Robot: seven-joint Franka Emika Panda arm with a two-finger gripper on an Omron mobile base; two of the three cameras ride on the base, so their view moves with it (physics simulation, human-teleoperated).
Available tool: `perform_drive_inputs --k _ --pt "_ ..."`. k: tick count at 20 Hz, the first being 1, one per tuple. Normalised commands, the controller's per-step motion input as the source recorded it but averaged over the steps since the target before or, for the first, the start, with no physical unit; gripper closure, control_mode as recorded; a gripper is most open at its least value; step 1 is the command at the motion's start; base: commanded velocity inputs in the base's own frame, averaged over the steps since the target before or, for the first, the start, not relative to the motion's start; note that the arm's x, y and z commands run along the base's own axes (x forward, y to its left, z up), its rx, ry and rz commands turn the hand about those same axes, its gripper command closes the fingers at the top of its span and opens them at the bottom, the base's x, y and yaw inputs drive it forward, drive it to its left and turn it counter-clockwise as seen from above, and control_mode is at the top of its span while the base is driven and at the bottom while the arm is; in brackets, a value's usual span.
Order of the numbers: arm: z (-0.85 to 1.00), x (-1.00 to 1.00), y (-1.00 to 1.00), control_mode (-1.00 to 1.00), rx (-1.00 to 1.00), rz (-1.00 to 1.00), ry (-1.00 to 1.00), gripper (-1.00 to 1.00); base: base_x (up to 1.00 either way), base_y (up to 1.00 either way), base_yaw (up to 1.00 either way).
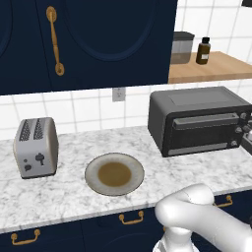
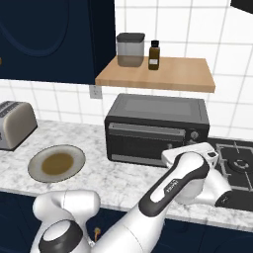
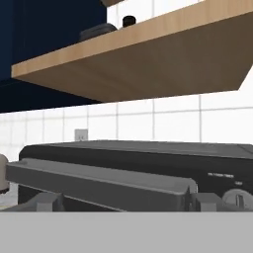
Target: Pick up the kebab skewer and baguette bread, and place them inside the toaster oven. Close the toaster oven door and start by setting the timer.
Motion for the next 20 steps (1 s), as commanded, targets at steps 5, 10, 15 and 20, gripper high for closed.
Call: perform_drive_inputs --k 5,10,15,20 --pt "0.0 0.06 -0.36 -1.0 0.0 -0.13 -0.03 -1.0 0.0 0.0 0.0" --pt "0.0 0.38 -0.3 -1.0 0.0 -0.14 0.0 -1.0 0.0 0.0 0.0" --pt "-0.01 0.42 -0.07 -1.0 0.0 -0.09 0.0 -1.0 0.0 0.0 0.0" --pt "-0.01 0.32 -0.25 -1.0 0.0 -0.08 0.0 -1.0 0.0 0.0 0.0"
